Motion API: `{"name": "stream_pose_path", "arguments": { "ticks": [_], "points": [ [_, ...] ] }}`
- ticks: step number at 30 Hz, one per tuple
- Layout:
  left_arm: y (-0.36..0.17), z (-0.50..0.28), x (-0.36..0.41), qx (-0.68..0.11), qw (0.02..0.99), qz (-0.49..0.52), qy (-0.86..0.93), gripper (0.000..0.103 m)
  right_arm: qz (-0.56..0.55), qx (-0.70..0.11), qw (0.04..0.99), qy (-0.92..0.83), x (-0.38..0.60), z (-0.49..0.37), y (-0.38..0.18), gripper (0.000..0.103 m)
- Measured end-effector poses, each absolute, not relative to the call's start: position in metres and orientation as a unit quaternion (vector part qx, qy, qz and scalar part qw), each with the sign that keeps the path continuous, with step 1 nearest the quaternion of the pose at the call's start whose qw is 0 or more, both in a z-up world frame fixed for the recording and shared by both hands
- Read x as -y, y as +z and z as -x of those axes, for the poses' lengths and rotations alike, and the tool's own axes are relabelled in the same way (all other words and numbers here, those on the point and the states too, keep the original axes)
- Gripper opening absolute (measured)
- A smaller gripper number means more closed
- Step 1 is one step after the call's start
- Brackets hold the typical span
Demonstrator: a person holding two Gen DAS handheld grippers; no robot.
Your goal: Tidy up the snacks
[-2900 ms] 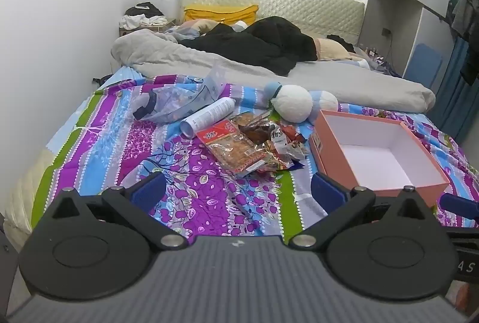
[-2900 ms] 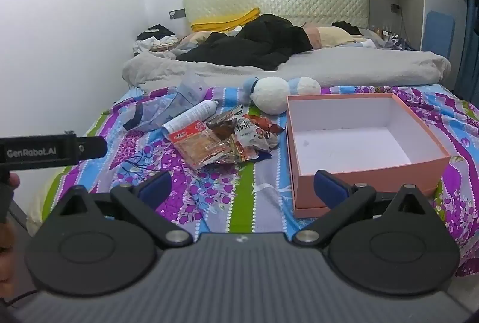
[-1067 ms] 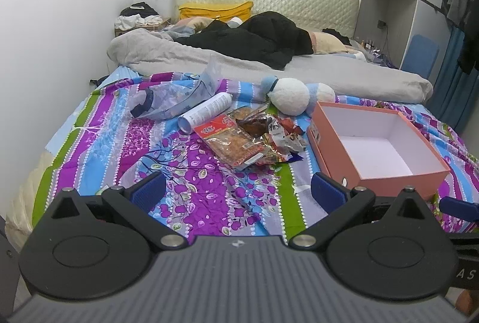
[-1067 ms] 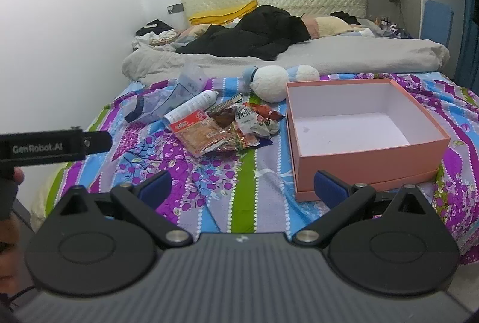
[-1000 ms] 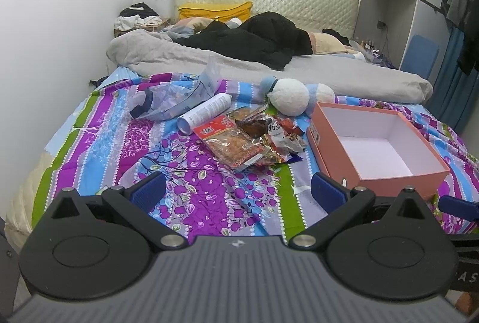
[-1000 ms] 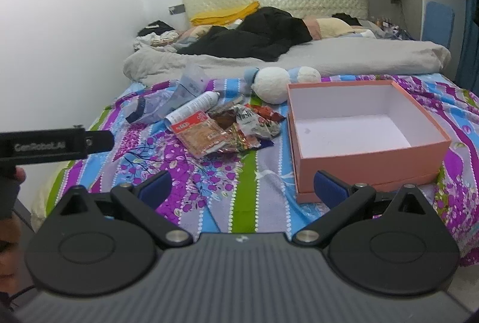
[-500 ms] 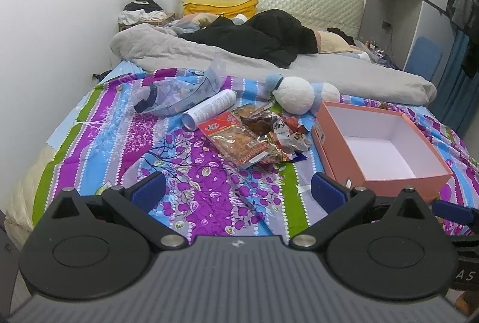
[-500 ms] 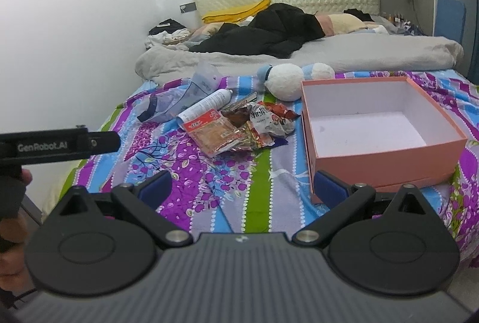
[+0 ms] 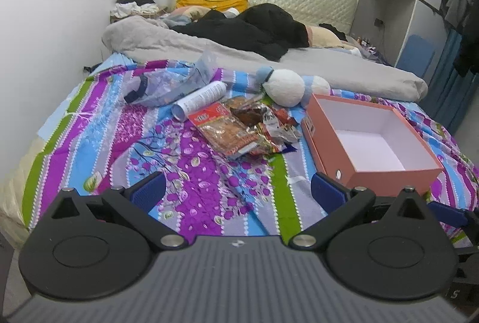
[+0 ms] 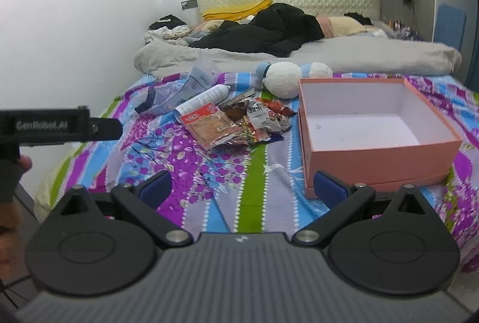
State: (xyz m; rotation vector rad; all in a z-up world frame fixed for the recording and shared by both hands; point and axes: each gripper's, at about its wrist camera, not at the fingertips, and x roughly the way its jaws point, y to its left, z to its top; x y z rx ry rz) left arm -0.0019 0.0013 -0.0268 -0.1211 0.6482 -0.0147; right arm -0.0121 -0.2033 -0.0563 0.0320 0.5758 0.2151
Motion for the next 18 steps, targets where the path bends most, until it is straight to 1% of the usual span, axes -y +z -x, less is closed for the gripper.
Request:
{"name": "stream_pose_path", "arguments": {
  "ticks": [10, 18],
  "points": [
    [-0.050, -0.015, -0.004, -0.350, 0.935, 0.055, -0.009, 0.103, -0.003, -0.265, 0.959, 0.102, 0.199, 0.018, -0.069, 0.103],
    [-0.065, -0.026, -0.004, -0.366, 0.928, 0.064, -0.025, 0.103, -0.007, -0.271, 0.958, 0.098, 0.203, 0.011, -0.081, 0.103]
  ]
}}
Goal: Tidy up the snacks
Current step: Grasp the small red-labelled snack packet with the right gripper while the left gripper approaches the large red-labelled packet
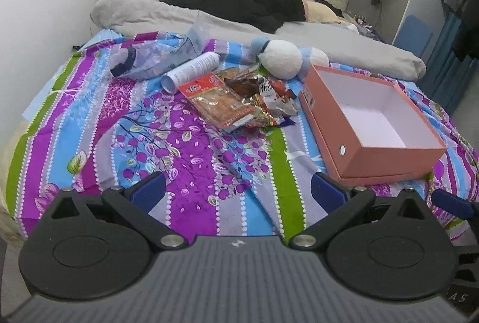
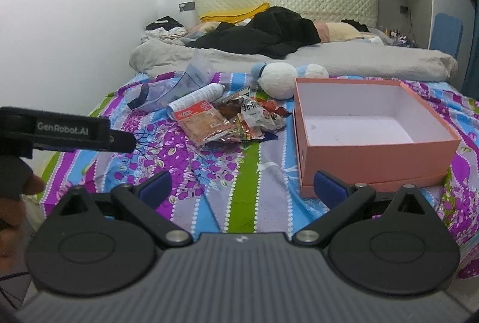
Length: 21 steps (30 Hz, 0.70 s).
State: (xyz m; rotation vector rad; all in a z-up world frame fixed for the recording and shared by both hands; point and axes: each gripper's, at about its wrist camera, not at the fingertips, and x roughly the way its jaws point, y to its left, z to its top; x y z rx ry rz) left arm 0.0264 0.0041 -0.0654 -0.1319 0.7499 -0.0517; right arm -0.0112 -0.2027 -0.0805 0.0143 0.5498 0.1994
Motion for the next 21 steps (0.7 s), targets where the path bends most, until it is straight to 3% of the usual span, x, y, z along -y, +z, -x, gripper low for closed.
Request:
{"name": "stream_pose_path", "arguments": {
  "ticks": [11, 16, 18, 20, 21],
  "points": [
    [-0.088, -0.056, -0.022, -0.392, 0.914, 0.092, -0.052, 0.103, -0.015, -0.289, 0.951, 0.111, 0.197, -0.013, -0.098, 0.097],
    [-0.103, -0.086, -0.035, -0.393, 0.910, 0.117, -0.055, 0.103, 0.032, -0.275, 0.953, 0.127, 0.182, -0.034, -0.103, 0.096],
    [-0.113, -0.103, -0.042, -0.394, 0.908, 0.134, -0.054, 0.103, 0.044, -0.275, 0.951, 0.133, 0.178, -0.044, -0.106, 0.089],
    [-0.123, -0.119, -0.050, -0.396, 0.903, 0.155, -0.057, 0.103, 0.060, -0.281, 0.947, 0.141, 0.172, -0.058, -0.113, 0.076],
    [-0.129, -0.130, -0.055, -0.397, 0.900, 0.170, -0.059, 0.103, 0.070, -0.286, 0.945, 0.144, 0.169, -0.066, -0.117, 0.076]
  ]
}}
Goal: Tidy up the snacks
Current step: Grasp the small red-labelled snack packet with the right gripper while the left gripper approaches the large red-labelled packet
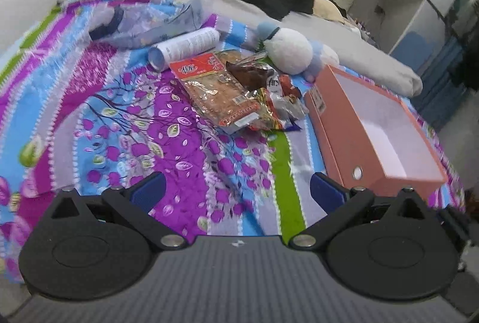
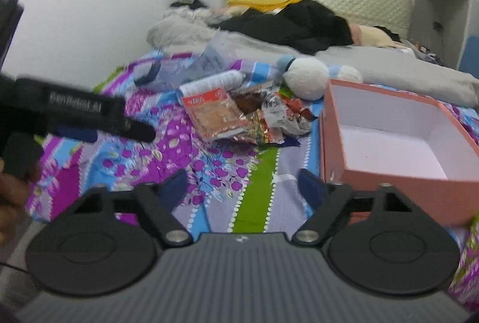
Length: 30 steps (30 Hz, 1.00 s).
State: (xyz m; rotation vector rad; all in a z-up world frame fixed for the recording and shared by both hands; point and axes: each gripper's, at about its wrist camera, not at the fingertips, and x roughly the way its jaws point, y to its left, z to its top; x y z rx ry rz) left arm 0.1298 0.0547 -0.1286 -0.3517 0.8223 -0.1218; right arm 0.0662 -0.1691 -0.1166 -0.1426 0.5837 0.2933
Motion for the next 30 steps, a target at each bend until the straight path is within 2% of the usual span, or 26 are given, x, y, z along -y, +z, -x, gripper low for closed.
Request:
{"name": "stream_pose_path", "arguments": {
  "ticks": [3, 7, 11, 13, 17, 25, 28, 30],
  "points": [
    [-0.145, -0.157, -0.066, -0.395, 0.894, 0.202, -0.066, 0.102, 0.092, -0.286, 0.942, 0.151, 0.162, -0.088, -0.128, 0.073],
    [-0.174, -0.200, -0.079, -0.399, 0.879, 0.252, -0.069, 0.096, 0.150, -0.285, 0.934, 0.155, 0.145, -0.123, -0.152, 0.060],
    [-0.206, -0.242, -0.089, -0.413, 0.855, 0.305, -0.078, 0.087, 0.192, -0.293, 0.923, 0.162, 0.133, -0.163, -0.177, 0.050],
    [-0.221, -0.261, -0.092, -0.419, 0.844, 0.323, -0.086, 0.084, 0.197, -0.299, 0.918, 0.172, 0.129, -0.187, -0.187, 0.048],
    [-0.242, -0.286, -0.092, -0.437, 0.826, 0.344, -0.091, 0.072, 0.232, -0.297, 0.908, 0.184, 0.120, -0.224, -0.205, 0.040],
    [-0.266, -0.306, -0.092, -0.456, 0.796, 0.390, -0.082, 0.050, 0.345, -0.257, 0.878, 0.209, 0.099, -0.245, -0.226, 0.040],
    [-0.269, -0.307, -0.090, -0.452, 0.793, 0.400, -0.084, 0.039, 0.383, -0.235, 0.867, 0.215, 0.093, -0.244, -0.232, 0.040],
    [-0.270, -0.308, -0.089, -0.452, 0.794, 0.399, -0.085, 0.026, 0.407, -0.224, 0.856, 0.227, 0.089, -0.242, -0.238, 0.040]
  ]
}}
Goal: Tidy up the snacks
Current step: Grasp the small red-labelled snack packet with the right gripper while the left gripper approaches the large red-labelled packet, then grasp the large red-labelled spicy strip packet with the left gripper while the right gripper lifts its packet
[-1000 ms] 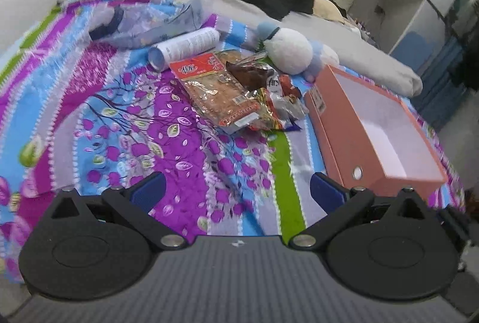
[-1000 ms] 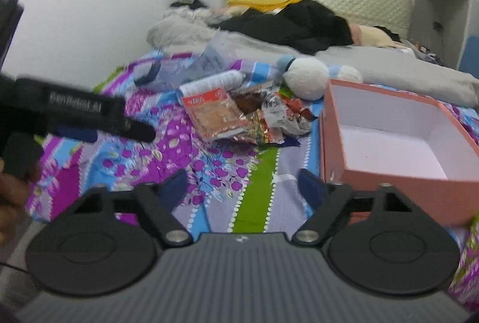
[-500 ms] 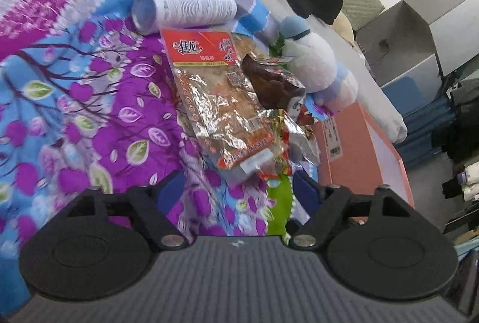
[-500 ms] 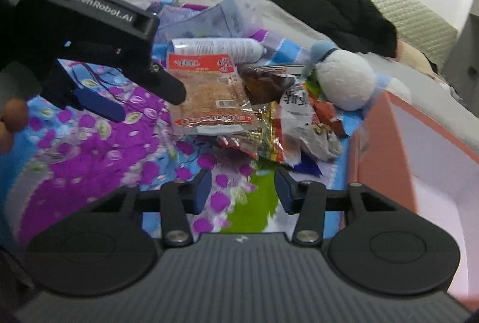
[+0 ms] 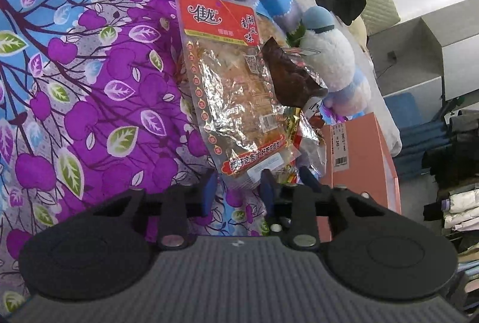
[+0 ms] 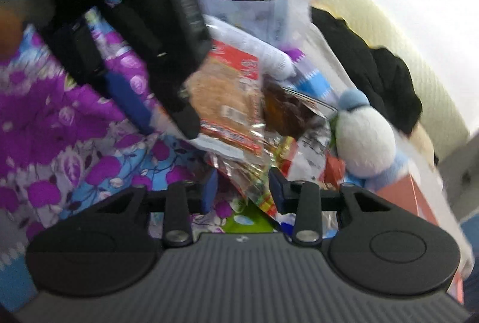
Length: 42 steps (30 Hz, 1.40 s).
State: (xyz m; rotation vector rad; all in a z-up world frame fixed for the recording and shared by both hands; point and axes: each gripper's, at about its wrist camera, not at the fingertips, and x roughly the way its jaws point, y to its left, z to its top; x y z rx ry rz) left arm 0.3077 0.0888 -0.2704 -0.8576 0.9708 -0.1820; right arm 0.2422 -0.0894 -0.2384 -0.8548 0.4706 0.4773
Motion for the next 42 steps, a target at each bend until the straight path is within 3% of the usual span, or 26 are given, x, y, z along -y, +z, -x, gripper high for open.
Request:
{"name": "stream_pose_path", "arguments": {
  "ticks": [3, 8, 21, 42],
  "points": [
    [-0.273, -0.303, -0.089, -0.442, 0.795, 0.406, -0.090, 0.014, 0.431, -0.208, 0.846, 0.235, 0.086, -0.240, -0.248, 0.021],
    [-0.268, -0.290, -0.089, -0.408, 0.808, 0.409, -0.114, 0.008, 0.441, -0.187, 0.847, 0.230, 0.085, -0.233, -0.252, 0.013],
    [-0.244, -0.227, -0.081, -0.389, 0.819, 0.399, -0.141, 0.004, 0.435, -0.205, 0.854, 0.198, 0.103, -0.177, -0.236, 0.008],
    [-0.235, -0.105, -0.108, -0.445, 0.814, 0.362, -0.094, 0.003, 0.370, -0.268, 0.874, 0.167, 0.130, -0.090, -0.216, 0.006]
  ]
}}
